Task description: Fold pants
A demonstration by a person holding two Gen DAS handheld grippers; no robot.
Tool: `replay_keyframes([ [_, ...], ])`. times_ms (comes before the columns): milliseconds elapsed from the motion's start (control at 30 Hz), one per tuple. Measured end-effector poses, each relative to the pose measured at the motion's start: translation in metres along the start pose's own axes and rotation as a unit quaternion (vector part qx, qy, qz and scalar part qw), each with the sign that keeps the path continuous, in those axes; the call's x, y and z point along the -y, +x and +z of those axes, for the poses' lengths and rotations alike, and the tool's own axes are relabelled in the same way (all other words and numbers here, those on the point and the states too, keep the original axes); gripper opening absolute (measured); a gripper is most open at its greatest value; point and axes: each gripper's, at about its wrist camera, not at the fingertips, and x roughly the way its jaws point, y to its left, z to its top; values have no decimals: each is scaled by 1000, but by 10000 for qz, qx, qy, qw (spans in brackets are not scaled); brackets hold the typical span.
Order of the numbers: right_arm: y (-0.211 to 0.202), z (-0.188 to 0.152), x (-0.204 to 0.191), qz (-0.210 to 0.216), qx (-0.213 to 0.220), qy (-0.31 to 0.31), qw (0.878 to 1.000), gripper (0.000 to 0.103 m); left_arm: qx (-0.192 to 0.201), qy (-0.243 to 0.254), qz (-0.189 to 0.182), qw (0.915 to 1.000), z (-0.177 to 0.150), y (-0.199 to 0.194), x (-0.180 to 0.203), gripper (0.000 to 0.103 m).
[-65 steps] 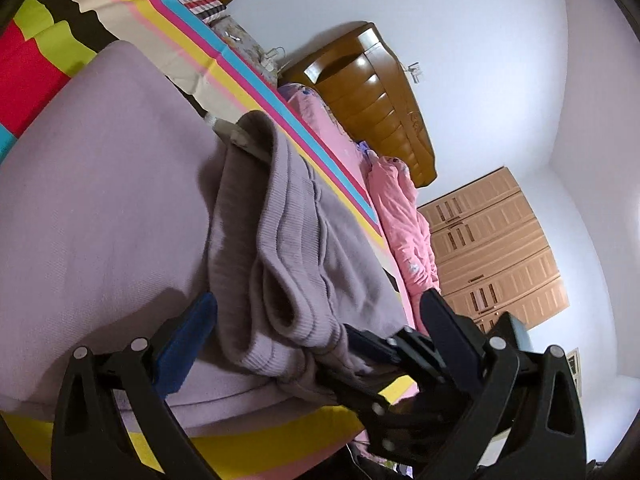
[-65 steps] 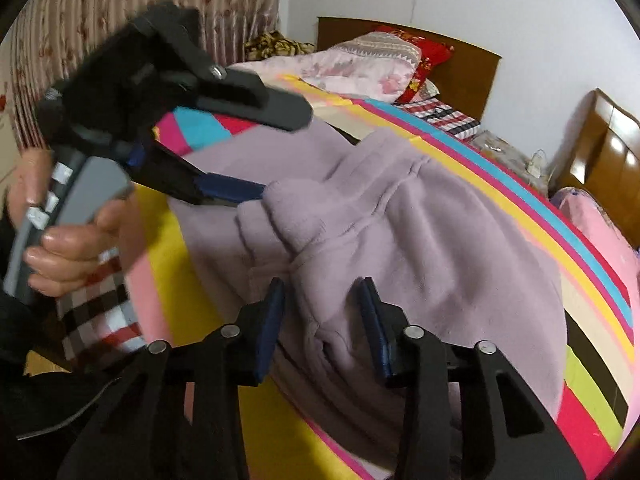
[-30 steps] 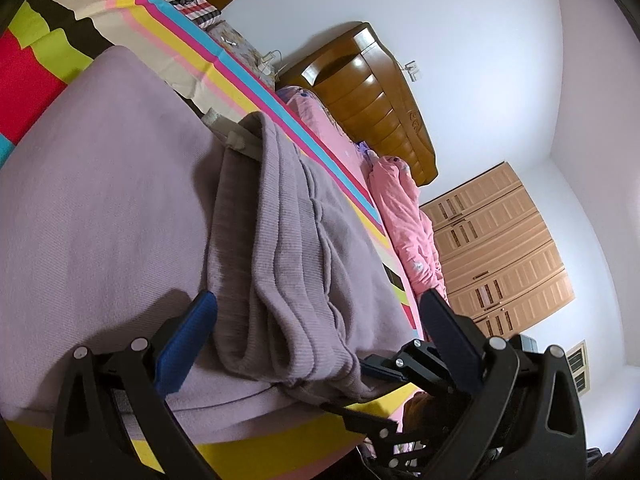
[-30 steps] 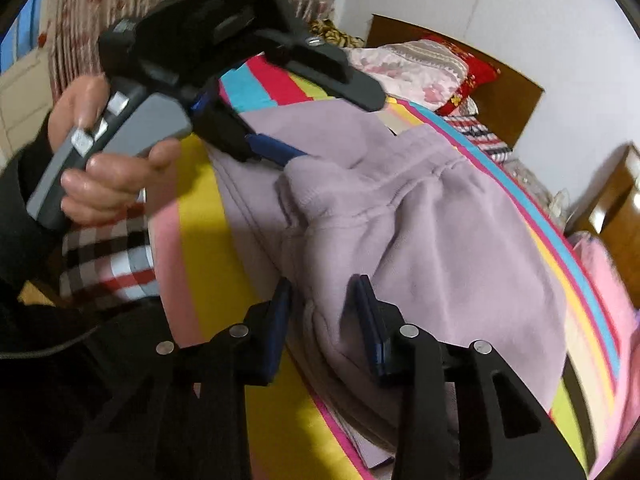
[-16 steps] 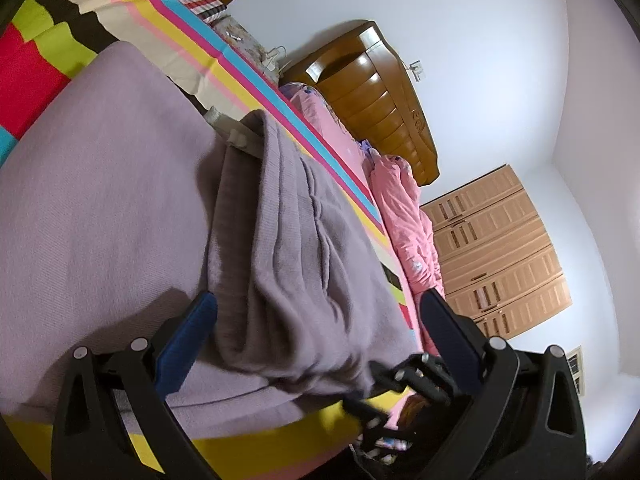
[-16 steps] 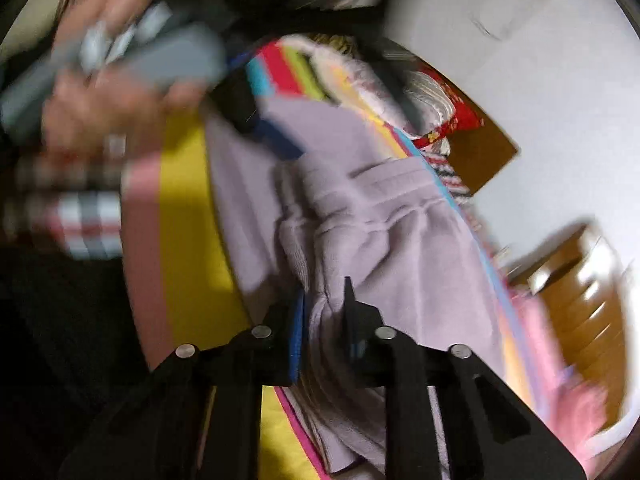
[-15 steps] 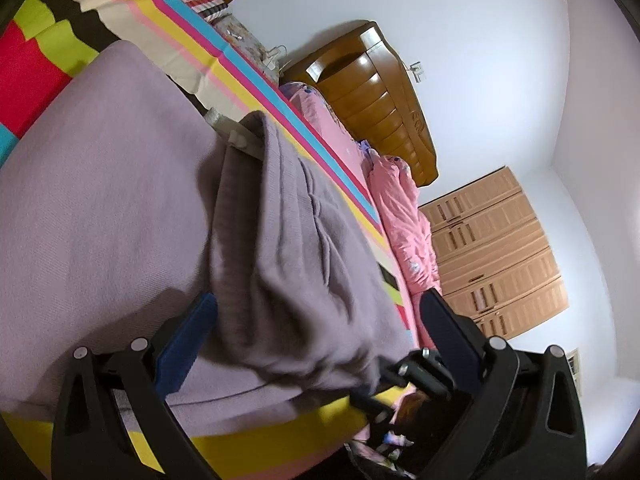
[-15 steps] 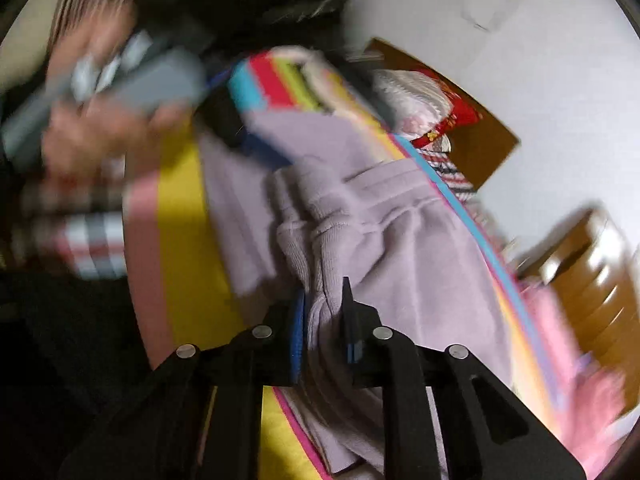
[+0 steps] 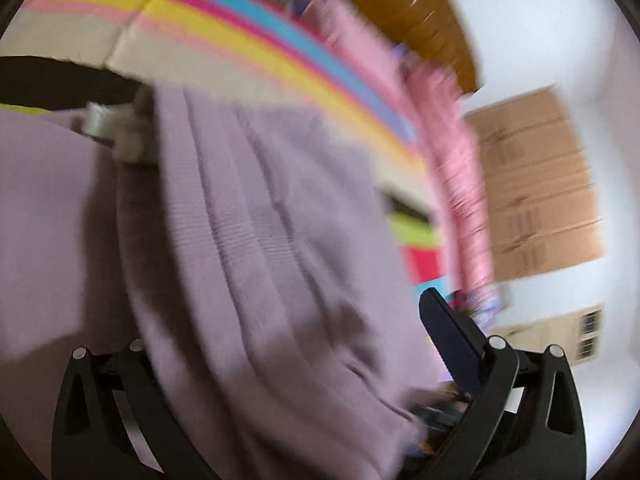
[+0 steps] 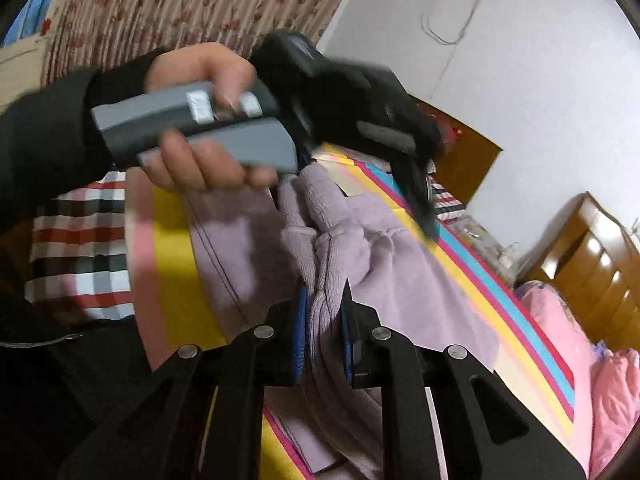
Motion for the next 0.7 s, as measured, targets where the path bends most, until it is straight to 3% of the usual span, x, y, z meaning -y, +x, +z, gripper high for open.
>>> replay_keyframes([
  [33, 0, -3, -3, -45, -65, -6, 10000, 18, 11, 81, 283, 9996, -1, 7, -2, 81],
  [67, -6, -6, -3, -144, -29, 14, 9999, 34, 136, 205, 268, 9993, -3, 4, -2, 77],
  [100, -9, -11, 1, -313, 81, 129, 9994, 47, 198, 241, 245, 9992, -5, 1, -5, 66],
  [133, -24, -18, 9, -567, 287, 418, 9971, 72, 260, 196, 143, 9994, -8, -2, -9, 59],
  [167, -34, -23, 15, -674, 408, 652, 9948, 87, 339, 130, 13, 9993, -10, -4, -13, 57],
  [267, -72, -60, 56, -811, 697, 2080, 9723, 92, 578, 74, -347, 9977, -15, -6, -25, 54],
  [333, -81, -96, 76, -655, 444, 2941, 9525, 92, 655, 86, -381, 9971, -18, -7, -24, 54],
  [400, -79, -120, 76, -545, 91, 3333, 9412, 92, 666, 53, -361, 9971, -17, -7, -24, 56],
  [500, -69, -133, 66, -531, -140, 3477, 9360, 92, 643, -18, -397, 9971, -22, -11, -29, 56],
  [600, -47, -123, 53, -631, -294, 3313, 9410, 92, 653, -79, -386, 9971, -25, -10, -29, 56],
  [667, -32, -118, 44, -878, -421, 3291, 9393, 92, 670, -66, -309, 9973, -24, -9, -27, 48],
  [700, -26, -116, 43, -934, -447, 3332, 9372, 92, 699, -37, -284, 9971, -25, -11, -22, 35],
])
